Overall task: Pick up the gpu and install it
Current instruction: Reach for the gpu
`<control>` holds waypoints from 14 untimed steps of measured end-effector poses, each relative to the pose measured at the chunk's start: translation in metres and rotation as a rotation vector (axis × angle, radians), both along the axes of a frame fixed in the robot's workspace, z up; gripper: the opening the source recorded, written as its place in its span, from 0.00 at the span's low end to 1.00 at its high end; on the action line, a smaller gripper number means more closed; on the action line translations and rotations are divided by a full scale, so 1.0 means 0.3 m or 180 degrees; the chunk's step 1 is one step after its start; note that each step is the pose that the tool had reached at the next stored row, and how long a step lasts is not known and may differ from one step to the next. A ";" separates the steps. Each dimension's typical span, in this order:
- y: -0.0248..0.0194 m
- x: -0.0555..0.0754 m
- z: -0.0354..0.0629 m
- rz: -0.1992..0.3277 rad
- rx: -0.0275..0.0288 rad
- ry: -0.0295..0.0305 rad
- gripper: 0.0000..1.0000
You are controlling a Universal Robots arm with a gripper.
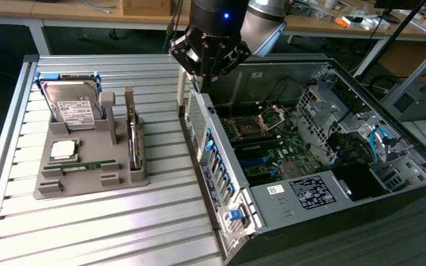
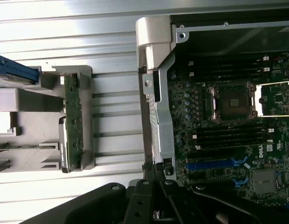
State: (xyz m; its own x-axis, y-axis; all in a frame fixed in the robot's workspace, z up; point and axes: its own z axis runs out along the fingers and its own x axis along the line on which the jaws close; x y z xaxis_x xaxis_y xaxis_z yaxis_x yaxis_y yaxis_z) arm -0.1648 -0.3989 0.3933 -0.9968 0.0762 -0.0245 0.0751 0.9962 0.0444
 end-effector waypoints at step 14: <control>0.000 -0.022 0.000 0.0000 0.0000 0.0000 0.10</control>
